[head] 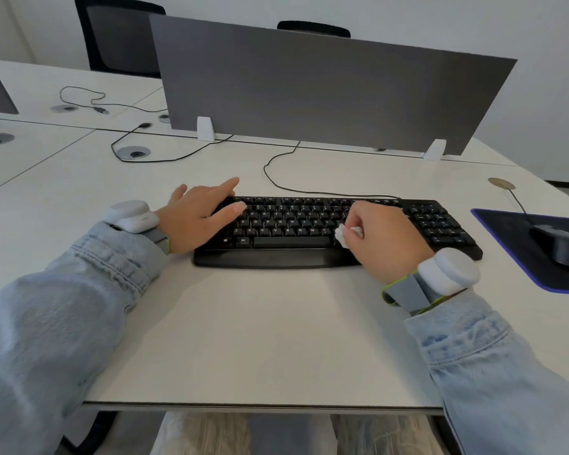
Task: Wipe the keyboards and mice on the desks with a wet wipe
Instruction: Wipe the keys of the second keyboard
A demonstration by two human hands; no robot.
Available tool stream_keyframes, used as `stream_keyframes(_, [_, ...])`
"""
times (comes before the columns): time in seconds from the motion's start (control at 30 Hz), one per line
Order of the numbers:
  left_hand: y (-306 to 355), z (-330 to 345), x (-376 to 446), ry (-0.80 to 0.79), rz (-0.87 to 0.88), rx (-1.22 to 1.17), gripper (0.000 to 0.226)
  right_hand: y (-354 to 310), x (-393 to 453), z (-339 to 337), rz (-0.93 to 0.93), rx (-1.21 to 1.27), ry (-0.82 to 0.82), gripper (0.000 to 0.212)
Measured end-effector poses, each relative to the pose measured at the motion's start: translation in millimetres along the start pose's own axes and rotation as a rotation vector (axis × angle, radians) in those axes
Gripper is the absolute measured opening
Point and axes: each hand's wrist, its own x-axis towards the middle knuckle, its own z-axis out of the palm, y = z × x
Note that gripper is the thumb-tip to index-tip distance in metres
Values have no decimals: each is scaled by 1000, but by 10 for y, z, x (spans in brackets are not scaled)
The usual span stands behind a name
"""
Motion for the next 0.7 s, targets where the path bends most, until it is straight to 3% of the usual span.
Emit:
stream_keyframes(0.1, [-45,-35,25,7,0,2,94,-336,-7,49,-172,75,58,13])
stream_keyframes(0.2, [-92,-50,17,45,-26,31,85,-876,17,174,-404,116,-26,10])
stream_keyframes(0.33, [-191,-106,-25,27,-45,0,94,-1496,114,493,-598,-25,-5,8])
stream_keyframes(0.47, [-222,-121,-46,45,-73,-43,84,-1556,147,633,-569,-105,42,10])
stream_keyframes(0.6, [-92,-43,-45,-6,4,-17,101,-1267,68,474,-477,-56,-46,24])
stream_keyframes(0.7, [-72,11,-16,-7,35,29,102,-896,-7,301,-396,-14,-105,11])
